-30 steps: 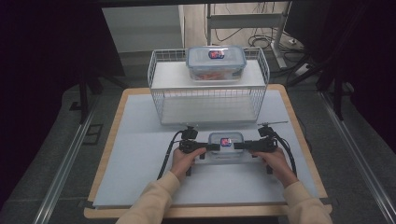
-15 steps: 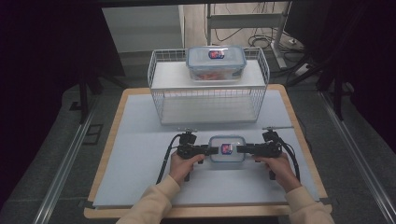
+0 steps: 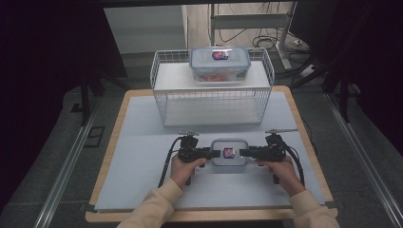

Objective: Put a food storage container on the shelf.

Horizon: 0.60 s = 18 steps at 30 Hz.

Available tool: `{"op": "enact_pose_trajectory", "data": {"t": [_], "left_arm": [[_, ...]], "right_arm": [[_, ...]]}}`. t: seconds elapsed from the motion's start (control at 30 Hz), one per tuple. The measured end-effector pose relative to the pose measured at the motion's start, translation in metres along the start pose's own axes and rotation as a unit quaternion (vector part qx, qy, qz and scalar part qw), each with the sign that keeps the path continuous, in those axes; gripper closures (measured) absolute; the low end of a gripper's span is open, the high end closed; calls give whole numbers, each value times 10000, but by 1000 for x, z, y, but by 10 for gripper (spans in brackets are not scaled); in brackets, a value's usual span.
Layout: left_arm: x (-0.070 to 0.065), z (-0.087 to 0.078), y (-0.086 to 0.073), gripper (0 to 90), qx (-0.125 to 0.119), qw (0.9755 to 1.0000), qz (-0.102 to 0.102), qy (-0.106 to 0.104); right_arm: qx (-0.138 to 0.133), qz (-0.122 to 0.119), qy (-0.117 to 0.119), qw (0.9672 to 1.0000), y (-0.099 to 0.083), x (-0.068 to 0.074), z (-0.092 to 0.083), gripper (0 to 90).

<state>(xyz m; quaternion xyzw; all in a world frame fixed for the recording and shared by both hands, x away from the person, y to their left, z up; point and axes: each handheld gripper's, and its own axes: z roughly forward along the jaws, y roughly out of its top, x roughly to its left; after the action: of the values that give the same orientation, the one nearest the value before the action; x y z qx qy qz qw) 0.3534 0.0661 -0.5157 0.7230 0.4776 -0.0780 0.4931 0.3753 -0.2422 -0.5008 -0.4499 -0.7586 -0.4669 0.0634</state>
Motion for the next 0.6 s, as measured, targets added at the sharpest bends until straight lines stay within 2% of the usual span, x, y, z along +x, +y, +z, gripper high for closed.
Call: {"op": "enact_pose_trajectory", "data": {"t": [0.23,0.47,0.6], "left_arm": [[-4,-8,3,491,-80,9999,113,38],[-10,-20,10,492,-200,9993,313,104],[-11,-24,12,493,-215,9992,325,118]], "right_arm": [[-80,-90,53,9999,3,5,-2,497],[-220,-206,134,9995,9,14,-4,500],[-241,-304,124,9992,13,18,-5,501]]}}
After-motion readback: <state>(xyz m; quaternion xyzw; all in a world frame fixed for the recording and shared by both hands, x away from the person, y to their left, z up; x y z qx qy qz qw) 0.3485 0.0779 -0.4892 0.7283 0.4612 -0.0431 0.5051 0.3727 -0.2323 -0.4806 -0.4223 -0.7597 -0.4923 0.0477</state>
